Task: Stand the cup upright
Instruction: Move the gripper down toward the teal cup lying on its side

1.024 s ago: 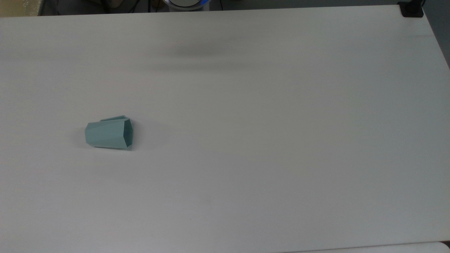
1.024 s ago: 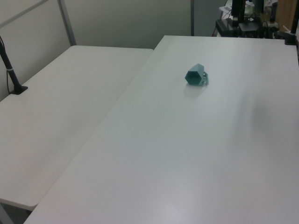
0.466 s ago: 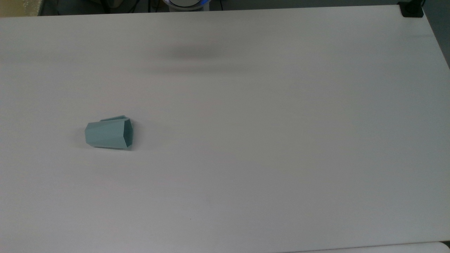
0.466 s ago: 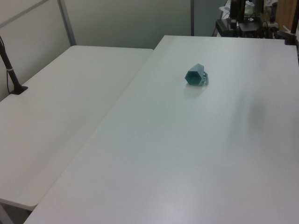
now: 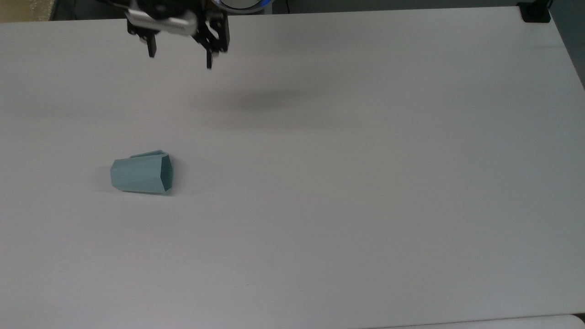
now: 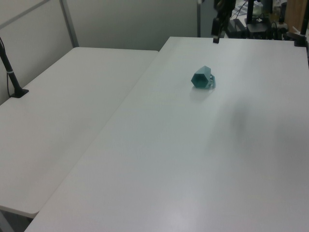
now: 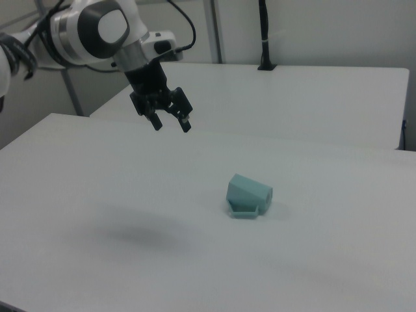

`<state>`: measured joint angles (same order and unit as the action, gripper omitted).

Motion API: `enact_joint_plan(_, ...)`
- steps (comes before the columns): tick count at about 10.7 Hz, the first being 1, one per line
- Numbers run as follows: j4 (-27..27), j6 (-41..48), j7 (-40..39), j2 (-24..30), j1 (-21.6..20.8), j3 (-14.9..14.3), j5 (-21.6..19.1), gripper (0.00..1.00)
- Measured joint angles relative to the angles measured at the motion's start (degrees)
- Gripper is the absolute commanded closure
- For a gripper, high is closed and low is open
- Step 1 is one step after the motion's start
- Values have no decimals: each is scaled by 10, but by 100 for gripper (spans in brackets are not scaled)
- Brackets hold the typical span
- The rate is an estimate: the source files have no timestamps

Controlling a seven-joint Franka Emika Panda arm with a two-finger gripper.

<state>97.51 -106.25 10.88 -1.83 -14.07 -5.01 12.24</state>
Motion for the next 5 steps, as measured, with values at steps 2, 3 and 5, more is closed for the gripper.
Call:
enact_joint_plan(2, -16, -13, 83, -48, -40, 1, 109, 0)
enact_joint_plan(3, -25, -13, 126, -77, -63, 2, 176, 0)
enact_joint_plan(5, -40, -13, 182, -135, -102, 3, 291, 0)
